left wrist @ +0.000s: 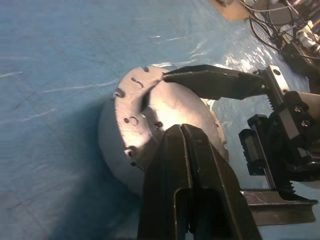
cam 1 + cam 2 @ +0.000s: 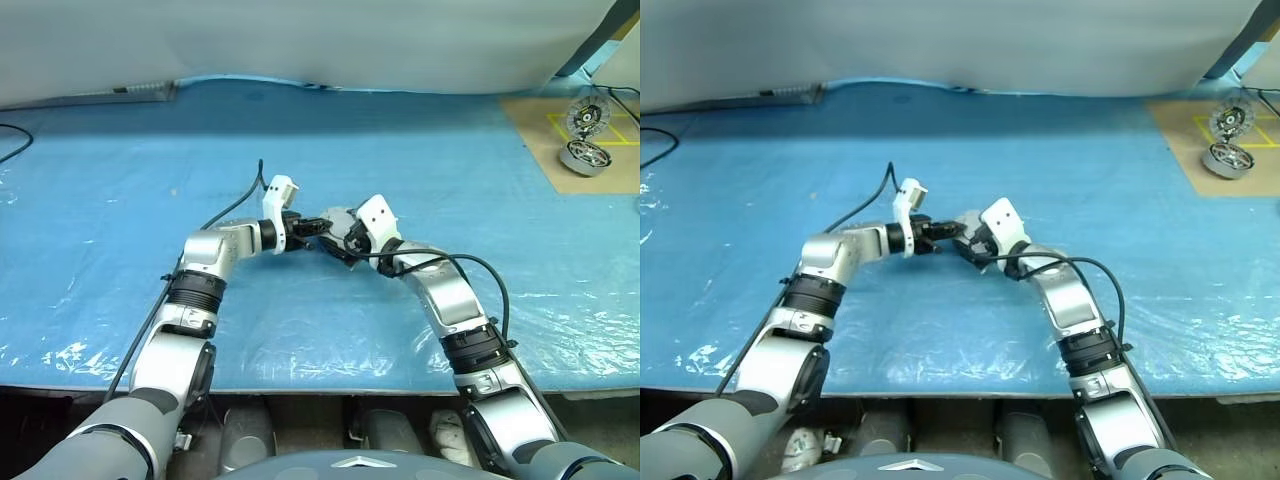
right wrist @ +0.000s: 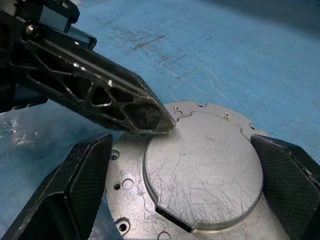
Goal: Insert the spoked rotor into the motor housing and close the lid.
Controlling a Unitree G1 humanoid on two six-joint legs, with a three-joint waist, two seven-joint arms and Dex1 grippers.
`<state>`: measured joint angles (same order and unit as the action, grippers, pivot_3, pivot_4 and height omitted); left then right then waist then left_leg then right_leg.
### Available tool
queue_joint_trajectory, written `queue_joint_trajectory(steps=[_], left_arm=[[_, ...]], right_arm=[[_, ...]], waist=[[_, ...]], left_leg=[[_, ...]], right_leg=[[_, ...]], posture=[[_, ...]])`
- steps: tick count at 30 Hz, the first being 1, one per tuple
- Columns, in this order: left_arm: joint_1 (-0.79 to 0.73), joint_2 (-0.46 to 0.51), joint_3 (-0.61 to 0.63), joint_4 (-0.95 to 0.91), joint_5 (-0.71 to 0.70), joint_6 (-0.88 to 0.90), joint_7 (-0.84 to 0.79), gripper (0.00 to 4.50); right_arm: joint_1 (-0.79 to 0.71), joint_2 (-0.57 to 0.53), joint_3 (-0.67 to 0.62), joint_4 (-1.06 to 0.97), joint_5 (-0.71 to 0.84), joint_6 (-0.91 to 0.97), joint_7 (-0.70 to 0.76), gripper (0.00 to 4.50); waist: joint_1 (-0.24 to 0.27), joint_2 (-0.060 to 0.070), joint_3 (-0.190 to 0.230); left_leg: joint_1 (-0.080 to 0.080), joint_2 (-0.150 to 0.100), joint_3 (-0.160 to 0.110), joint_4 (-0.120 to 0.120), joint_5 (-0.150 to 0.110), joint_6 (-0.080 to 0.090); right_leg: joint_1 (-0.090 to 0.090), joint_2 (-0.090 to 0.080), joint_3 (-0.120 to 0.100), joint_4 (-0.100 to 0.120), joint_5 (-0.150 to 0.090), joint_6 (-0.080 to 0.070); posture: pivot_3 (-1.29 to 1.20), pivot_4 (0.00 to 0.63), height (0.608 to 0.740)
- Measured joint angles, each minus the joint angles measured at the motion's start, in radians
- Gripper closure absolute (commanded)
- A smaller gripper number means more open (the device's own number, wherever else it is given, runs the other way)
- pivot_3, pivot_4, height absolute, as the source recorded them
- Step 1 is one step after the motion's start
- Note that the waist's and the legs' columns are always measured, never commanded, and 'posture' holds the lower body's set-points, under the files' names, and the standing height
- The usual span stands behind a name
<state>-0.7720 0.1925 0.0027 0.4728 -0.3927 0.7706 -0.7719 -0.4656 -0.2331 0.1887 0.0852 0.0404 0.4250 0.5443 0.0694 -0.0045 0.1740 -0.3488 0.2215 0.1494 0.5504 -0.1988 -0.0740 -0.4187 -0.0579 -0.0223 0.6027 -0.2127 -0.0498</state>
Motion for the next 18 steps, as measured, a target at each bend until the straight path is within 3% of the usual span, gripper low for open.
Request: queue_joint_trajectory(steps=[18], left_arm=[[0.001,-0.002,-0.008,0.007,0.008,-0.003,0.000,4.50]], right_arm=[[0.016,-0.011,0.002,0.024,-0.012,-0.091,0.021,0.01]], waist=[[0.000,0.000,0.000]], left_leg=[[0.000,0.000,0.000,0.000,0.000,0.000]], right_leg=[[0.000,0.000,0.000,0.000,0.000,0.000]], posture=[[0.00,0.150,0.740]])
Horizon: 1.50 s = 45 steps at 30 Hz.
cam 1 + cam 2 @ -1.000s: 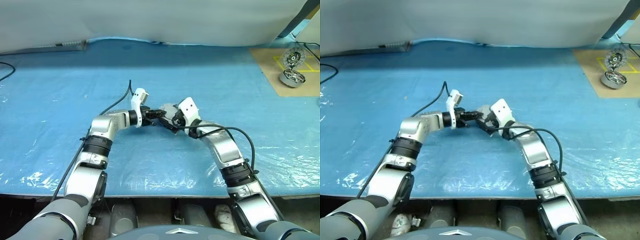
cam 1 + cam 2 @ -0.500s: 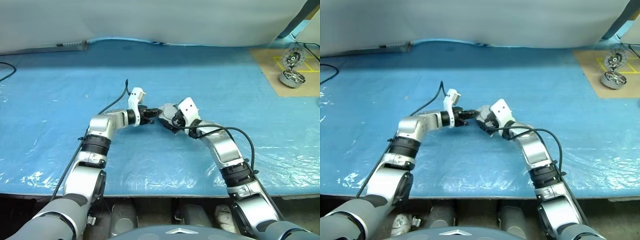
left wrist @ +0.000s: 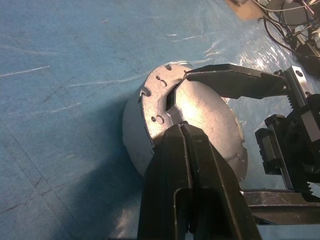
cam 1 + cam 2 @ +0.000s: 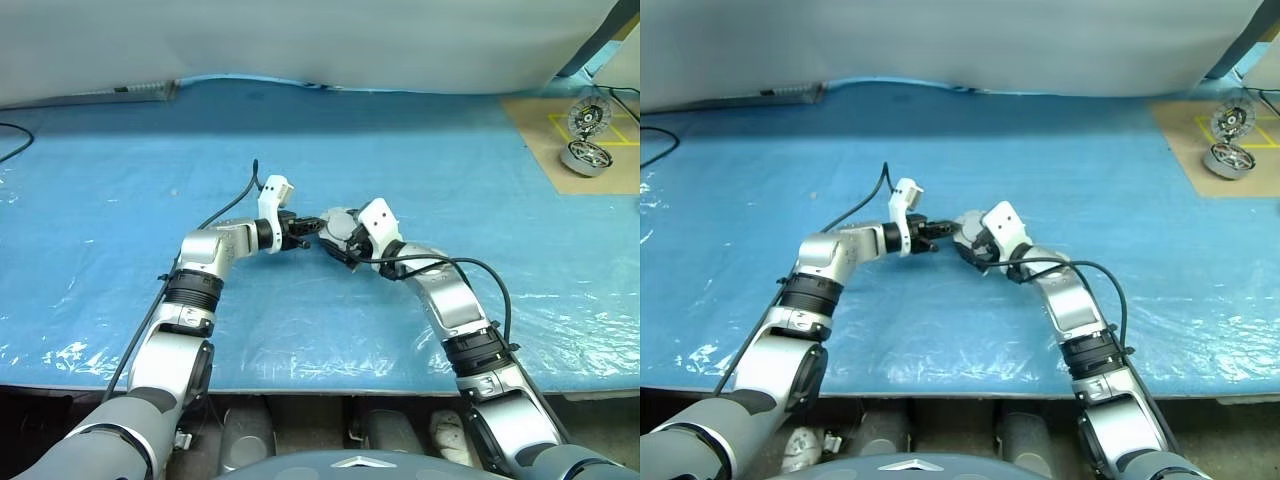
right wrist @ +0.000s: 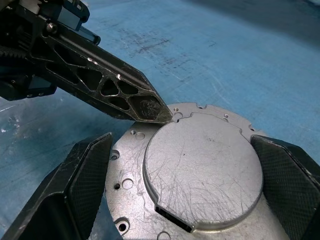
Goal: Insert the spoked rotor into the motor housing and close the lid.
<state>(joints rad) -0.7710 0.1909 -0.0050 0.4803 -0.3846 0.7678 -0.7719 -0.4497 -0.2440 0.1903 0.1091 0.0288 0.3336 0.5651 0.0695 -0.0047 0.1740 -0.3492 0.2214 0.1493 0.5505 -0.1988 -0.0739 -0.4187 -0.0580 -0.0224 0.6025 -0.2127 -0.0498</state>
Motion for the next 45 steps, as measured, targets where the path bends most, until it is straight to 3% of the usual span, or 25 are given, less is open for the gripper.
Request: queue_joint_trajectory(steps=[28,40,45], left_arm=[[0.008,0.011,-0.002,-0.003,0.013,-0.001,-0.009,4.50],[0.005,0.006,0.003,-0.028,0.012,-0.014,-0.008,4.50],[0.022,0.004,-0.003,-0.024,0.012,-0.003,-0.010,4.50]], right_arm=[[0.005,0.004,0.027,0.076,-0.073,-0.198,-0.026,0.01],[-0.033,0.087,-0.102,-0.012,0.102,0.172,-0.021,0.01],[-0.005,0.016,-0.012,-0.015,0.015,0.026,0.001,0.01]], waist=[[-0.001,0.000,0.000],[-0.003,0.000,0.000],[-0.001,0.000,0.000]], left_leg=[[-0.001,0.000,0.000,0.002,0.000,0.000],[0.001,0.001,0.000,0.001,0.000,0.000],[0.000,0.000,0.000,0.000,0.000,0.000]], right_leg=[[0.000,0.000,0.000,0.000,0.000,0.000],[0.000,0.000,0.000,0.000,0.000,0.000],[0.000,0.000,0.000,-0.001,0.000,0.000]], posture=[[0.00,0.150,0.740],[0.00,0.150,0.740],[0.00,0.150,0.740]])
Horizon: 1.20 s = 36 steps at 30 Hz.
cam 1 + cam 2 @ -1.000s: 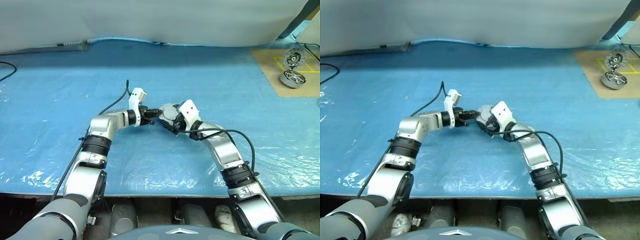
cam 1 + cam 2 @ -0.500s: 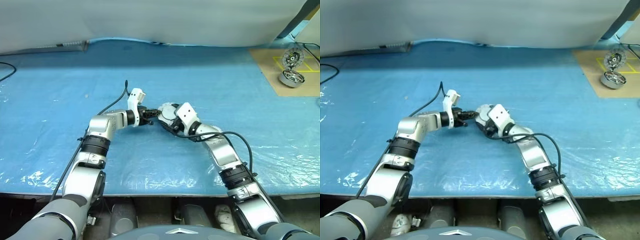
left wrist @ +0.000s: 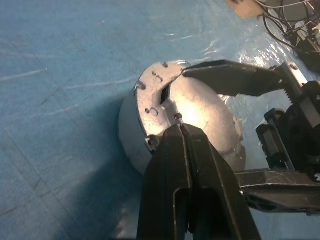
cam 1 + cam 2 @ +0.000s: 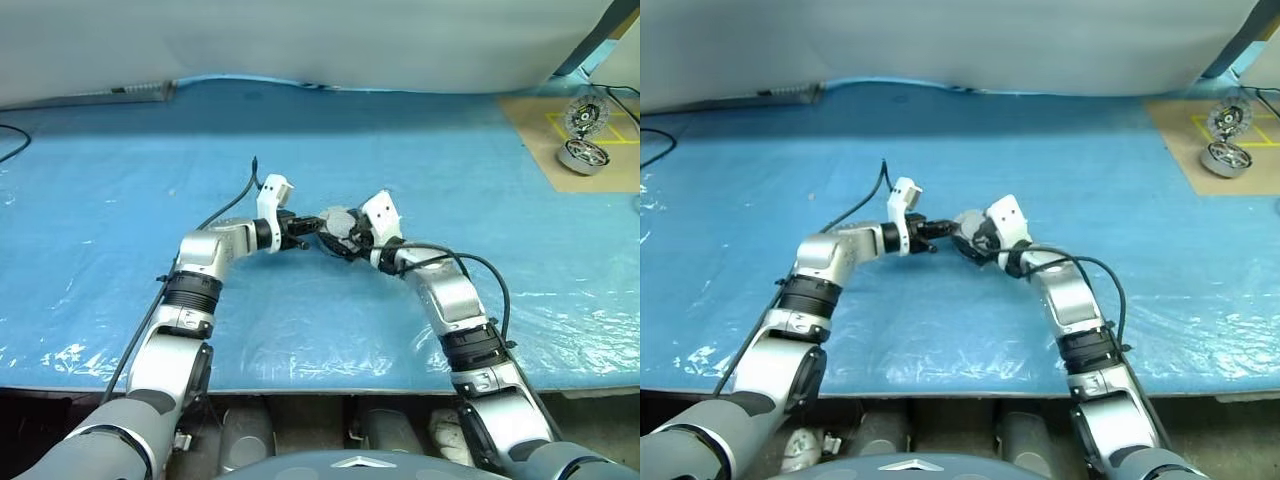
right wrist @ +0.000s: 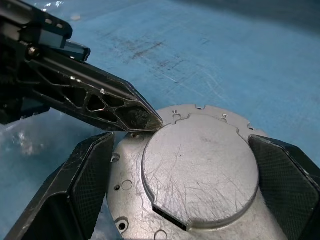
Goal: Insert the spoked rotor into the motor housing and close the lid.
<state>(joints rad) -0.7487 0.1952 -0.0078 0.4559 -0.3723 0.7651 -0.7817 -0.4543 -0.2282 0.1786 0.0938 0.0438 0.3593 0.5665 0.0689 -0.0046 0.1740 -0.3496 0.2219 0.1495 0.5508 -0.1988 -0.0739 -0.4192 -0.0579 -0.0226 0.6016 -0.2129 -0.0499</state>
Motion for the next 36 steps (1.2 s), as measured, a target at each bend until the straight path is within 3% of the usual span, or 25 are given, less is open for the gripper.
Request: queue_joint_trajectory(steps=[8,15,36], left_arm=[[0.001,0.008,0.000,0.000,0.003,0.008,0.001,4.50],[0.001,0.003,0.000,0.003,0.005,0.007,0.004,4.50],[0.001,-0.007,0.001,0.003,0.004,0.003,0.010,4.50]], right_arm=[[0.021,-0.001,0.015,0.012,-0.020,-0.118,0.022,0.01],[0.010,0.042,-0.018,0.030,0.006,-0.121,0.011,0.01],[-0.002,0.014,-0.009,0.019,-0.021,-0.028,-0.037,0.01]], waist=[[0.000,0.000,0.000],[0.000,0.000,0.000],[0.001,0.000,0.000]], left_leg=[[0.000,0.000,0.000,0.000,0.000,0.000],[-0.001,0.000,0.000,0.000,0.000,0.000],[0.000,0.000,0.000,0.000,0.000,0.000]], right_leg=[[0.000,0.000,0.000,0.000,0.000,0.000],[0.000,0.000,0.000,-0.001,0.000,0.000],[0.000,0.000,0.000,0.000,0.000,0.000]], posture=[[0.00,0.150,0.740],[0.00,0.150,0.740],[0.00,0.150,0.740]])
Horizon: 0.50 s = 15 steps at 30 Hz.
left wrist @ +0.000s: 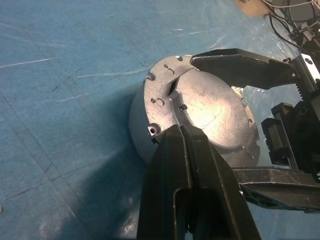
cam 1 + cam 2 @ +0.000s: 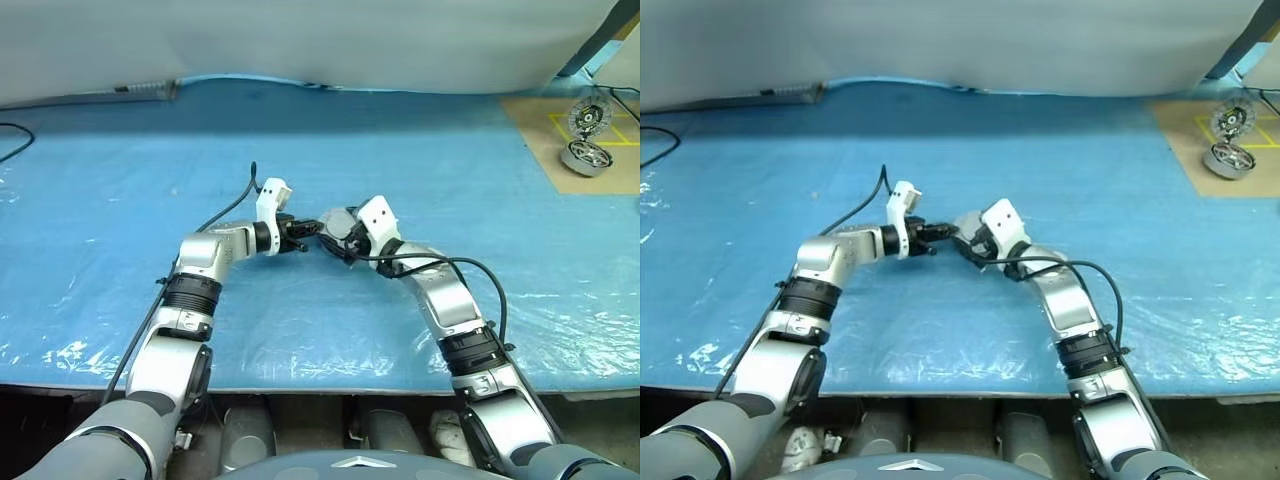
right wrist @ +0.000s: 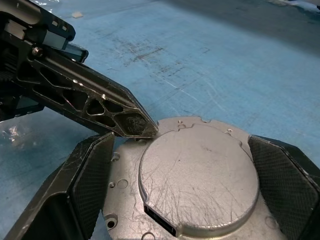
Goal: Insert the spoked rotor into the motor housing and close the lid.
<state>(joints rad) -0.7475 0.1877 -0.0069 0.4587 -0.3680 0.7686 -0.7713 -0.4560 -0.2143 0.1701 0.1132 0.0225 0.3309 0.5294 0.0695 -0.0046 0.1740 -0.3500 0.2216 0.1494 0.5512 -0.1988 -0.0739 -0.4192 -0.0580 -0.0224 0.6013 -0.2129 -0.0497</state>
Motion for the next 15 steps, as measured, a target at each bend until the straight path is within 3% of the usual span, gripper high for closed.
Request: queue_joint_trajectory(steps=[5,8,11,15], left_arm=[[0.000,0.000,0.000,0.000,0.000,-0.001,0.004,4.50],[0.000,0.000,0.000,0.000,0.000,-0.003,0.004,4.50],[0.000,-0.003,0.000,0.000,-0.001,-0.003,0.002,4.50],[0.000,-0.003,-0.001,0.000,0.000,-0.002,0.001,4.50]], right_arm=[[-0.001,0.001,0.001,-0.001,0.000,0.011,-0.008,0.01],[-0.001,-0.002,0.002,-0.002,-0.005,0.017,-0.010,0.55],[-0.003,-0.009,0.002,-0.004,-0.011,0.018,-0.023,1.52],[-0.003,-0.012,0.010,-0.004,-0.019,0.013,-0.027,1.53]], waist=[[0.000,0.000,0.000],[0.000,0.000,0.000],[0.000,0.000,0.000],[0.000,0.000,0.000]], left_leg=[[0.000,0.000,0.000,0.000,0.000,0.000],[0.000,0.000,0.000,0.000,0.000,0.000],[0.000,0.000,0.000,0.000,0.000,0.000],[0.000,0.000,0.000,0.001,0.000,0.000]], right_leg=[[0.000,0.000,0.000,0.000,0.000,0.000],[0.000,0.000,0.000,0.000,0.000,0.000],[0.000,0.000,0.000,0.000,0.000,0.000],[0.000,0.000,0.000,0.001,0.000,0.000]], posture=[[0.00,0.150,0.740],[0.00,0.150,0.740],[0.00,0.150,0.740],[0.00,0.150,0.740]])
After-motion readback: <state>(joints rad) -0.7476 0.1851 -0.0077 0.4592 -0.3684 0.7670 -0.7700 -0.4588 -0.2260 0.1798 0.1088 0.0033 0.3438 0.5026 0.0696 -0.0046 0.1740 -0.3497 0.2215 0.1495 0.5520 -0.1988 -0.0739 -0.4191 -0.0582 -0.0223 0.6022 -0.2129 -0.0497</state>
